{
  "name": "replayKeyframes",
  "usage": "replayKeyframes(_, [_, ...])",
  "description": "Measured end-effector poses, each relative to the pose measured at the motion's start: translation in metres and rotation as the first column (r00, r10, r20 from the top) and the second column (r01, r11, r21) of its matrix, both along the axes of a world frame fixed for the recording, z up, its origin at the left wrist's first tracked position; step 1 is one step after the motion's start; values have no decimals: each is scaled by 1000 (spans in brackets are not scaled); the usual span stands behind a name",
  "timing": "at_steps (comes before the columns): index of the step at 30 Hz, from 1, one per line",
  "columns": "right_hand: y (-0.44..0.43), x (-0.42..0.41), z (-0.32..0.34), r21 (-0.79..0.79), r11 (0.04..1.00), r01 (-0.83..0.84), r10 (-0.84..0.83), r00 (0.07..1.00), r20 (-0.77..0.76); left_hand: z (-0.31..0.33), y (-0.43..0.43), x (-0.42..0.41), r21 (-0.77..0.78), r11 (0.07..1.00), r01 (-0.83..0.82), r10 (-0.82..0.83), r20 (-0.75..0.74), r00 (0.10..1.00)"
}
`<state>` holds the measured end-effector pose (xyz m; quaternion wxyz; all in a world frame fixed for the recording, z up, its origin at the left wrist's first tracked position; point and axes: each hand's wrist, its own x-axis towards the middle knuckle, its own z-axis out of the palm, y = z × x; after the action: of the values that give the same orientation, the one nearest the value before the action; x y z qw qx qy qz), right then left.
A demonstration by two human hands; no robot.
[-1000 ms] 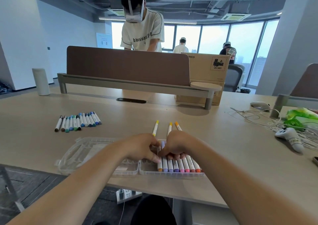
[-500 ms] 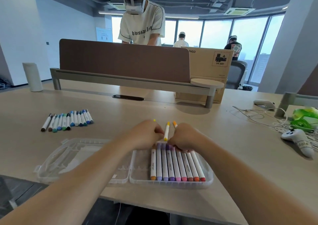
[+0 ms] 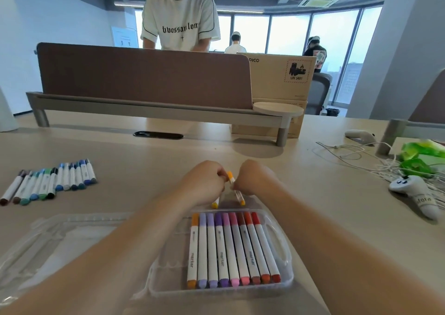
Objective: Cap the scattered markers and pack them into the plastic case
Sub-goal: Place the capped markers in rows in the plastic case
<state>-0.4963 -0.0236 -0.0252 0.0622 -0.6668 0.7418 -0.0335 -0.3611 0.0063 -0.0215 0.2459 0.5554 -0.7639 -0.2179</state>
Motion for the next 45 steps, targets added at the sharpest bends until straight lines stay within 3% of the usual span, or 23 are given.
replayKeyframes(6, [-3,5,-4,98,995,-21,27,998,-61,-2,3,12,1,1000,-15,15,-15,1000])
replayKeyframes(13, [57,36,33,98,986,-131,98,953,288,0,31,42,-15,998,-63,62,-73,995])
replayKeyframes(19, [104,63,32,322,919,-229,98,921,376,4,65,65,-54,997,-55,61,102,993])
replayKeyframes(23, [117,73,23,389,886,-253,61,894,443,0,83,77,-31,999,-22,27,176,984])
replayKeyframes(36, [119,79,20,391,890,-235,108,941,319,-11,92,95,98,982,163,-181,224,958])
replayKeyframes(45, [113,77,20,442,858,-261,146,950,277,-5,92,90,162,971,178,-219,286,933])
